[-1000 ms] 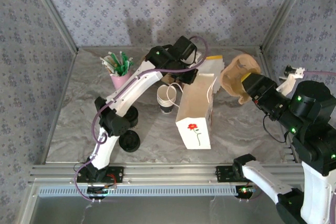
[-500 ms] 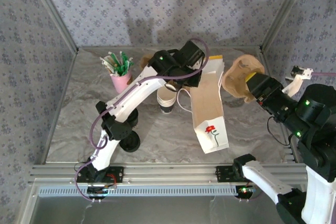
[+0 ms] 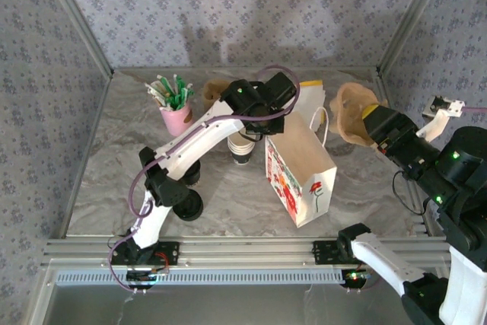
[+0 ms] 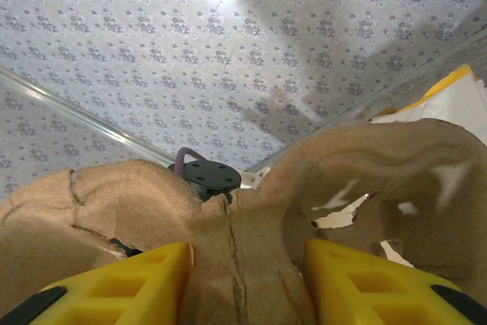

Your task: Pack the takeout coffee

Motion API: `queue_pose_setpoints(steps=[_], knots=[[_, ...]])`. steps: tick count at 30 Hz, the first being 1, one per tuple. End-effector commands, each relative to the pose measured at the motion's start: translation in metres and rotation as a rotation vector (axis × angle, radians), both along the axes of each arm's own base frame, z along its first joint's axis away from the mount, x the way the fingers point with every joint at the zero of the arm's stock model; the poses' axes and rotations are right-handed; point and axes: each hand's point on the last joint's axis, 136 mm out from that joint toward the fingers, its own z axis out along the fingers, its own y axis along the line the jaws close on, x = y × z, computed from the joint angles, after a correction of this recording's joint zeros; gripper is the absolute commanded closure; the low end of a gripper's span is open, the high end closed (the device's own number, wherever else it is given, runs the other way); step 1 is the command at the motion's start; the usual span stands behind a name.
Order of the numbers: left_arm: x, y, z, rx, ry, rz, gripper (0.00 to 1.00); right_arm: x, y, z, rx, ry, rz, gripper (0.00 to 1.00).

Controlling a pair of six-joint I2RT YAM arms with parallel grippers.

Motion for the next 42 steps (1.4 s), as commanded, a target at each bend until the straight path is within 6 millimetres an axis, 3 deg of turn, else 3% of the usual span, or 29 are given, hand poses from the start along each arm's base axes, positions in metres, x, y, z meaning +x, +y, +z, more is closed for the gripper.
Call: queue_pose_setpoints(steps=[1, 18, 27, 42], knots=[[-0.003, 0.011, 0.025, -0.064, -0.034, 0.091, 0.94, -0.004, -0.005, 0.005, -0.018, -0.032, -0.013, 0.56], [-0.015, 0.015, 0.019, -0.141, 0.046, 0.301, 0.93, 0.008, 0.003, -0.008, -0.016, -0.018, 0.006, 0.56], [-0.024, 0.029, 0.022, -0.112, 0.029, 0.380, 0.93, 0.013, 0.007, -0.010, -0.023, -0.013, 0.015, 0.56], [-0.031, 0.029, 0.013, -0.090, 0.041, 0.428, 0.83, 0.016, 0.009, -0.017, -0.030, -0.003, 0.021, 0.56]])
